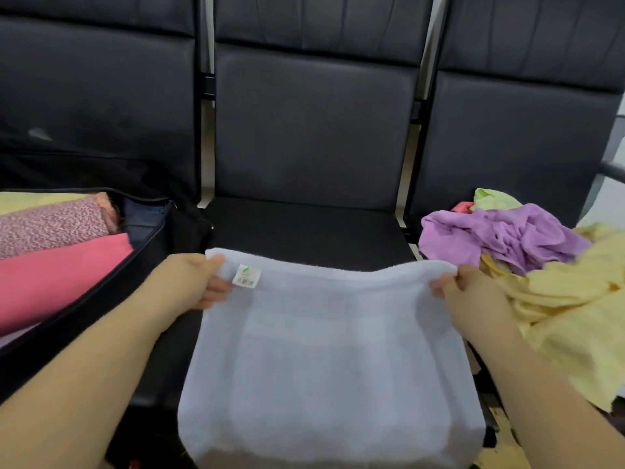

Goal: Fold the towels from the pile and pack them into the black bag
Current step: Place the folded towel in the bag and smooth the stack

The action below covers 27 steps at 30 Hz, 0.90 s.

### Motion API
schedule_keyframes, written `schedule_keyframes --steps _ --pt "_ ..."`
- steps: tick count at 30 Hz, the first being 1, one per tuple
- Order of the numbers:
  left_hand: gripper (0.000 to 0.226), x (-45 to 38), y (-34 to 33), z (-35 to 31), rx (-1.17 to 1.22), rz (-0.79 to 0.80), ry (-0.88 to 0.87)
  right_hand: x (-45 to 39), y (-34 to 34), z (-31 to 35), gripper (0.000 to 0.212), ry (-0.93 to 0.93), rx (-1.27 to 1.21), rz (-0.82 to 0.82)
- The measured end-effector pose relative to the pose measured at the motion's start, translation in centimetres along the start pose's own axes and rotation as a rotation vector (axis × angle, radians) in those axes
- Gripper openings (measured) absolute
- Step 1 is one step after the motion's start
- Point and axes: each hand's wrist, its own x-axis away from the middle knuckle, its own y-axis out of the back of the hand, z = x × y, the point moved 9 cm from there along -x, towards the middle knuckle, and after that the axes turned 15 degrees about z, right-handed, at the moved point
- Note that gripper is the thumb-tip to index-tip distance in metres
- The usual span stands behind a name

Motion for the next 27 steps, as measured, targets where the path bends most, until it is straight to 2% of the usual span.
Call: schedule_keyframes --steps 1,3,4,6,8,11,17,23,27 --pt "0.033 -0.8 -0.7 -0.3 -0.077 -0.015 -0.033 -0.3 -1.3 0.3 0.026 -0.008 -0.038 0.039" --pt "0.044 -2.2 -3.4 0.2 -0.333 0.042 -0.039 -0.4 -5.0 1.0 0.066 -0.004 -0.103 0.167" --pt "0.056 -2.8 -5.1 1.4 -0.481 0.088 -0.003 -0.2 -6.9 1.2 0.081 -0.016 -0.085 0.224" --pt "0.073 -3.6 -7.8 3.7 -0.815 0.128 0.072 0.5 -10.5 1.3 0.087 -0.048 0.165 0.312" --pt "0.075 -4.2 -8.6 4.5 -0.992 0.067 0.063 0.3 -12.6 0.9 0.078 -0.083 0.484 0.324" --pt "0.074 -5.6 -8.0 4.4 -1.05 0.032 0.073 -1.6 -12.8 0.7 0.073 -0.103 0.576 0.331" --pt "0.077 -9.6 -7.7 3.6 -1.11 0.027 0.069 -6.1 -12.9 0.8 0.077 -0.101 0.597 0.345" --pt "0.081 -14.5 -6.9 1.9 -1.084 -0.032 0.044 -10.7 -13.1 1.8 0.078 -0.094 0.607 0.306" --pt "0.086 -17.7 -6.4 -0.1 -1.002 -0.139 -0.057 -14.4 -13.3 2.2 0.079 -0.09 0.574 0.252"
